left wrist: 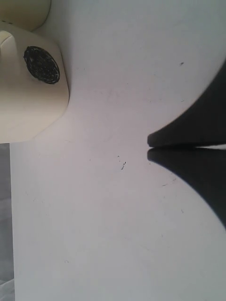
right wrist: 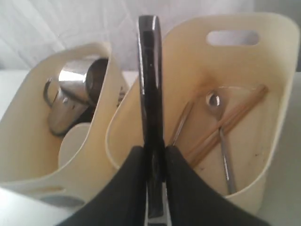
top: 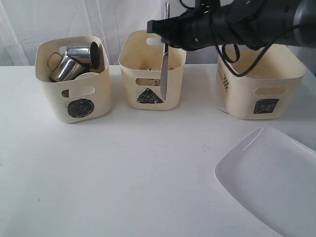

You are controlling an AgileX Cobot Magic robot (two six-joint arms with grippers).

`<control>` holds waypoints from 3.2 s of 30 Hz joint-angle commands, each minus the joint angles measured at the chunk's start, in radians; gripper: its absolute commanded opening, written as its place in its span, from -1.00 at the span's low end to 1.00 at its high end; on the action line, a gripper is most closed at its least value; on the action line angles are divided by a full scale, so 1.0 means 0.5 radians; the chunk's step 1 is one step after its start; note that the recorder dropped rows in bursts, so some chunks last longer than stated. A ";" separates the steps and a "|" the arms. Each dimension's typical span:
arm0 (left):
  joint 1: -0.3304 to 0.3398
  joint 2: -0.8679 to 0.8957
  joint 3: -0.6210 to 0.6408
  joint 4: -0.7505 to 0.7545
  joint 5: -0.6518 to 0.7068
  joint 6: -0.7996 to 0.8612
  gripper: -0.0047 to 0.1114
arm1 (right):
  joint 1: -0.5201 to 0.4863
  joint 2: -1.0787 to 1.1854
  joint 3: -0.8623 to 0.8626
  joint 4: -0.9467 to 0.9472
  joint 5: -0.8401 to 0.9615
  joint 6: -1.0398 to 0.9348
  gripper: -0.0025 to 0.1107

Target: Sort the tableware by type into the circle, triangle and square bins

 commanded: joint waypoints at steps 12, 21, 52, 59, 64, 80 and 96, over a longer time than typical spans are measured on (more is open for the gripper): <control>-0.011 -0.008 0.007 0.000 -0.009 -0.009 -0.92 | -0.108 0.069 -0.040 0.261 -0.762 0.188 -0.96; -0.011 -0.008 0.007 0.000 -0.009 -0.009 -0.92 | -0.108 0.308 -0.329 -0.157 -0.930 0.743 -0.96; -0.011 -0.008 0.007 0.000 -0.009 -0.009 -0.92 | -0.145 0.285 -0.329 -0.502 -0.191 0.631 -0.67; -0.011 -0.008 0.007 0.000 -0.009 -0.009 -0.92 | -0.265 0.103 -0.179 -0.585 0.056 0.769 -0.96; -0.011 -0.008 0.007 0.000 -0.009 -0.009 -0.92 | -0.394 -0.122 0.090 -0.628 0.119 0.792 -0.96; -0.011 -0.008 0.007 0.000 -0.009 -0.009 -0.92 | -1.458 -0.627 1.608 -0.726 -0.080 0.739 -0.96; -0.011 -0.008 0.007 0.000 -0.009 -0.009 -0.92 | -1.466 -0.627 1.553 -0.725 0.714 -0.064 -0.32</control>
